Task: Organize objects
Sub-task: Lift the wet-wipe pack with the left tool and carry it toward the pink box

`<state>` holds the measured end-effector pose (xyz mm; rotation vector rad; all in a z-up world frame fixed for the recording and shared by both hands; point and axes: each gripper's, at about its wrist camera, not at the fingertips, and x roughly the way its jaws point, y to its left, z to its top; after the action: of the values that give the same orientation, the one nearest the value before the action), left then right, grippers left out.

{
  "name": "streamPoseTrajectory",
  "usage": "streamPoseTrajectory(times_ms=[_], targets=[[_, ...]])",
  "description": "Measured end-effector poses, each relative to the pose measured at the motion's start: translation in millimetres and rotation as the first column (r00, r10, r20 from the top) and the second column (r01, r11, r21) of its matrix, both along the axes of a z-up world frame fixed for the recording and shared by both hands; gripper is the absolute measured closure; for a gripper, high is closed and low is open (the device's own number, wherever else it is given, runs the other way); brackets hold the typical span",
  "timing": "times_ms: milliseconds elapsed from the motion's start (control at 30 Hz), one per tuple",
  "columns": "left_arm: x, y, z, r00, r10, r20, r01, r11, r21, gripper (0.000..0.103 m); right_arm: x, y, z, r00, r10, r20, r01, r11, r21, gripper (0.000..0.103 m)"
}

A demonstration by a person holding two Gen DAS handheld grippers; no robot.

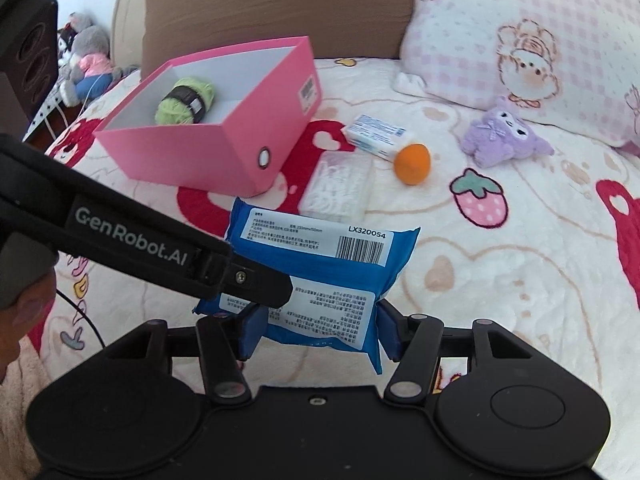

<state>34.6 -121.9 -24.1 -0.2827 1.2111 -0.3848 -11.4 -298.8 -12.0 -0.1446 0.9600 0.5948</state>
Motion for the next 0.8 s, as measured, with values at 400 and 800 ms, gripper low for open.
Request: streamPoseTrajectory(times_ms=[400,800], targets=[[-13,25,27,1.000,0.003,-0.027,-0.003,1.000,-0.026,0.058,-3,18,30,0.992,0.072,-0.105,-0.074,0.997,-0.010,0.035],[-26,49,48,0.999,0.028,0.018,-0.028,0.999,-0.018,0.058,-12,38,52,0.987,0.134,-0.090,-0.134,0.991,-0.003,0.034]])
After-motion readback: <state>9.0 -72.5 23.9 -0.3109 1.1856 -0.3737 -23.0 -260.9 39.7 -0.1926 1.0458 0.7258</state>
